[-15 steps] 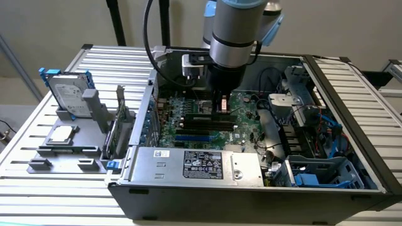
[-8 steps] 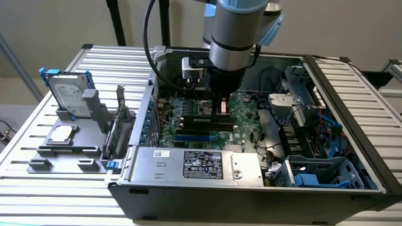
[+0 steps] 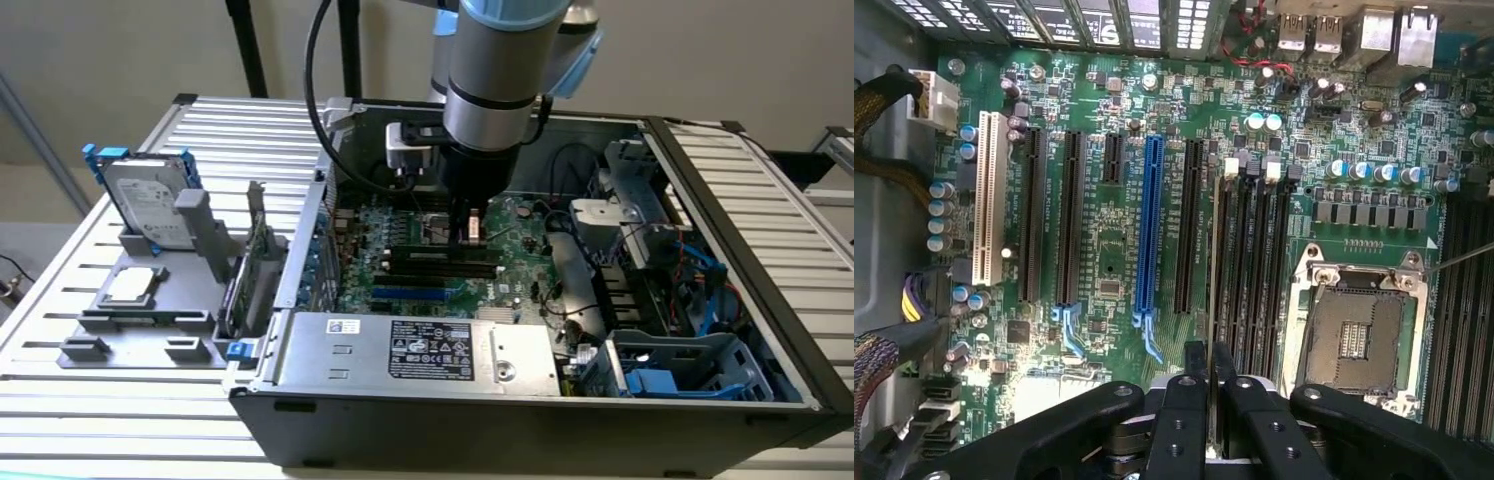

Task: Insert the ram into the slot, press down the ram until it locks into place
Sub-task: 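Insert the ram into the slot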

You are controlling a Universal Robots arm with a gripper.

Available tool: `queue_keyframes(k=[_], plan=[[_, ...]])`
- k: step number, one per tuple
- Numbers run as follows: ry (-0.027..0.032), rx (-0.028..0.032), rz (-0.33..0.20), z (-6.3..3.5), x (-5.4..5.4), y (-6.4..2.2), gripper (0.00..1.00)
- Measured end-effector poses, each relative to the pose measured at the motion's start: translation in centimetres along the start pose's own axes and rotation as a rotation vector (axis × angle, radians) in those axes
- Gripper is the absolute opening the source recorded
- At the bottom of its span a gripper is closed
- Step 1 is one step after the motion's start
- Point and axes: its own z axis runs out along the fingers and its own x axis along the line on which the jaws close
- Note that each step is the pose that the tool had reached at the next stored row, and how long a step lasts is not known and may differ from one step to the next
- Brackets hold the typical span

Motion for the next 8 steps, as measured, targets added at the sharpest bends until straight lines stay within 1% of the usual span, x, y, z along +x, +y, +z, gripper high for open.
queue_keyframes(k=[8], plan=[[-0.0002, 0.0001, 0.002, 0.34, -0.41, 0.1, 0.13]])
